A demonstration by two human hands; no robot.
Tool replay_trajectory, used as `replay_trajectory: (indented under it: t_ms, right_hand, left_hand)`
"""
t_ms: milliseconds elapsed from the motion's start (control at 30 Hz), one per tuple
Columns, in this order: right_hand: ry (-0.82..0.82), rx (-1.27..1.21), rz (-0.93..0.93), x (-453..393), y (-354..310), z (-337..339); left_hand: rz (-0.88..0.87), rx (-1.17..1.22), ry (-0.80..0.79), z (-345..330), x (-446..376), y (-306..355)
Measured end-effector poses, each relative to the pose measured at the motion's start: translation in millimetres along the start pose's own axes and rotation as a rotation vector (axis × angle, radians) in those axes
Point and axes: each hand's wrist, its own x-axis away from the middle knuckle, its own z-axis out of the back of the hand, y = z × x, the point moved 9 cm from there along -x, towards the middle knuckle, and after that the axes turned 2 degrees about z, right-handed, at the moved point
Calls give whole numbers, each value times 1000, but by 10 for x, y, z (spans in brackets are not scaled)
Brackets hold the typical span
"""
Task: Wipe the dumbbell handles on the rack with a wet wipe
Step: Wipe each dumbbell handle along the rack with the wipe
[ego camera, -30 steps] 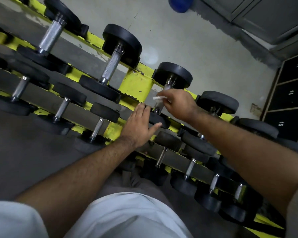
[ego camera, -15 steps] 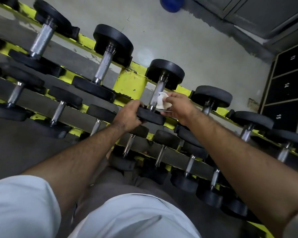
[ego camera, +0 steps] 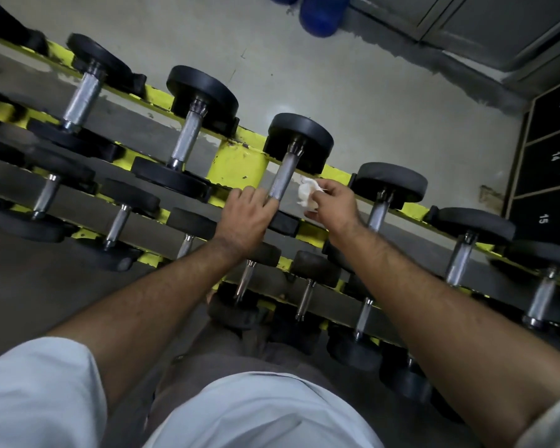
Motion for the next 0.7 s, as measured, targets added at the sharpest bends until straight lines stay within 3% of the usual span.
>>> replay_trajectory:
  t_ms: [167, 400, 467, 600, 700]
  right_hand:
    - [-12, 91, 163, -126, -78, -64]
    - [-58, 148, 256, -370, -147, -160]
    - [-72, 272, 436, -302, -358, -192]
    - [-124, 693, 1053, -21, -741, -416]
    - [-187, 809, 1221, -135, -673, -527]
  left_hand:
    - [83, -12, -160, -57, 1, 272]
    - [153, 78, -131, -18, 49, 129]
    - [146, 92, -119, -18, 40, 134]
    - [168, 67, -95, -17, 33, 185]
    - [178, 84, -89, -23, 30, 167]
